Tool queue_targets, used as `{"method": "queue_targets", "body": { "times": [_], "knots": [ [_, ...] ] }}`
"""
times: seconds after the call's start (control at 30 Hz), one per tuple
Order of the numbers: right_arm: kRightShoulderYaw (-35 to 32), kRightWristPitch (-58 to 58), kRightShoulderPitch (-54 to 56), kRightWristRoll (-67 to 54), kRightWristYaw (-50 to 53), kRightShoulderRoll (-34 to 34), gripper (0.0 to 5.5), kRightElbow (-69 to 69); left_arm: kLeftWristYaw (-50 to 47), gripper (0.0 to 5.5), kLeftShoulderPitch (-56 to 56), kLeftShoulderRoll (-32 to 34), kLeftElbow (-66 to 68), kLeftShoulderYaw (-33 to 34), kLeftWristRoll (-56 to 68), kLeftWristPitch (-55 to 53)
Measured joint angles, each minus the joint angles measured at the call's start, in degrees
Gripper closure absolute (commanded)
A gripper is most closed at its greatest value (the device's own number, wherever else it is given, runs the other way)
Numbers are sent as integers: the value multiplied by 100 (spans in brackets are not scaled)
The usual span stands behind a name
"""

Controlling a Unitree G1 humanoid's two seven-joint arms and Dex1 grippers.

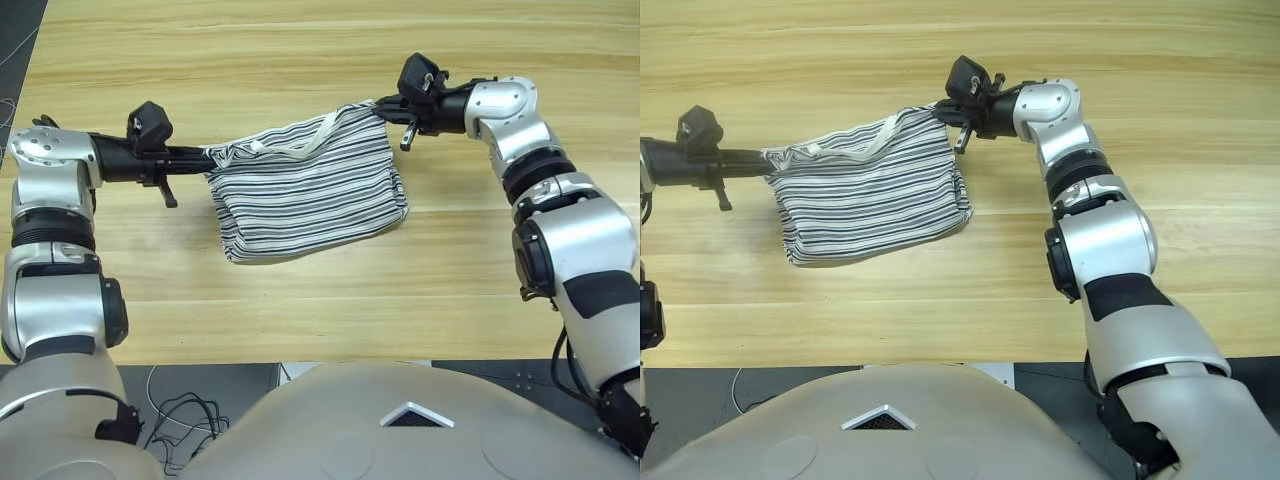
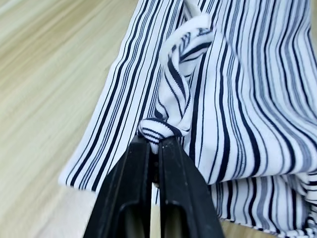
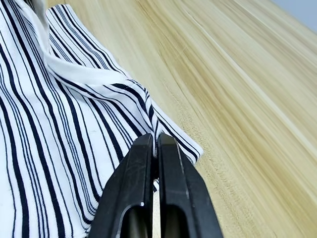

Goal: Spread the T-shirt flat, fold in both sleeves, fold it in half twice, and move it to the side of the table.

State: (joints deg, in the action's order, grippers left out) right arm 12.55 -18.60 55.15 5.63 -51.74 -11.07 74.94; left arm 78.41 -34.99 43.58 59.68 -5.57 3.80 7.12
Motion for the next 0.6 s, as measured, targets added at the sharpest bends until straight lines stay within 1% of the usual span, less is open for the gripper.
{"method": "queue_targets", "body": {
  "times": [0.03,0.13,0.23,0.37,0.4,0.6],
  "knots": [
    [-14,9,4,51,64,18,540,13,-69,518,-59,-25,138,0,-44,0],
    [-87,125,13,109,304,145,540,83,-334,481,-261,-86,496,6,-206,1],
    [-132,205,30,165,561,220,483,122,-578,422,-347,-111,785,8,-358,-5],
    [-135,253,41,328,832,224,418,173,-962,365,-438,-108,1070,84,-470,-12],
    [-141,257,41,337,894,223,400,180,-1120,358,-517,-107,1164,126,-493,-31],
    [-226,198,73,487,1189,197,400,180,-1534,358,-585,-44,1231,183,-646,210]
  ]
}}
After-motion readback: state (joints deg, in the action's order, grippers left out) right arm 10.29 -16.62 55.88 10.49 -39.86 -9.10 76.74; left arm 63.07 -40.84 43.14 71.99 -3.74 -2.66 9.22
